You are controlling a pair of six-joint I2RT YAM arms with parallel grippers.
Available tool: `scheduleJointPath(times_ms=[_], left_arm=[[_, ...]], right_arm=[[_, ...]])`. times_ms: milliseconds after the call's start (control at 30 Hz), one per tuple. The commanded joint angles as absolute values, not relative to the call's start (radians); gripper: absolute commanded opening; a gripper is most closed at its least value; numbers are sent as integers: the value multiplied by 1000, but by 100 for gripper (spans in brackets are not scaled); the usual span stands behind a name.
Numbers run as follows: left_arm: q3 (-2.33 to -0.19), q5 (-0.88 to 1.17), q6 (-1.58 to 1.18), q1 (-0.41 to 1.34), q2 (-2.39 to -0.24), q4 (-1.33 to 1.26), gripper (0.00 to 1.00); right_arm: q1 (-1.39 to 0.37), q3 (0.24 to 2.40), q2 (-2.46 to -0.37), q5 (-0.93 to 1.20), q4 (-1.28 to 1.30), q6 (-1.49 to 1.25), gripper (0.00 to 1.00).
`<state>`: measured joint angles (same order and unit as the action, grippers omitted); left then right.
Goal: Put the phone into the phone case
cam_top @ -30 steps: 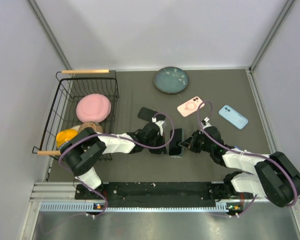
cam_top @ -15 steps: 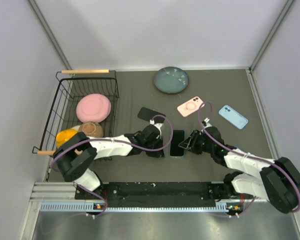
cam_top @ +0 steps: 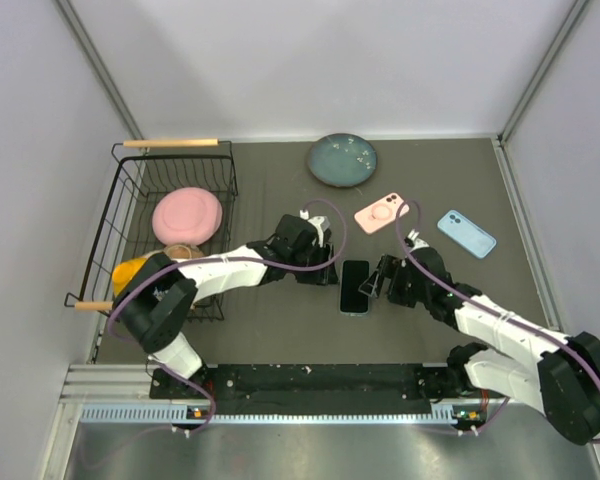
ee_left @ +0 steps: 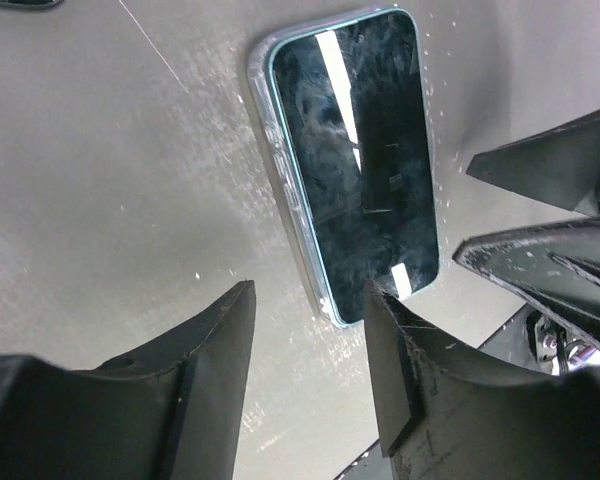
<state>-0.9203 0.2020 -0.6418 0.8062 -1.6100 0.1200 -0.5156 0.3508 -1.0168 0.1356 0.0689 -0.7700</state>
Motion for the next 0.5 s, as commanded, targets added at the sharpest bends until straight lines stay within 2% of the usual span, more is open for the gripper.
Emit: scheduleJointPath(times_ms=[0, 300, 467], left_arm=[[-982, 287, -600, 776, -1660, 60, 53], [-1046, 319, -574, 759, -1792, 52, 54], [-1063, 304, -589, 755, -1854, 54, 54]], right_arm=[[-503, 411, -1057, 169, 42, -683, 82], [-503, 370, -1124, 216, -148, -676, 83], [-505, 364, -1180, 221, -173, -670, 84]])
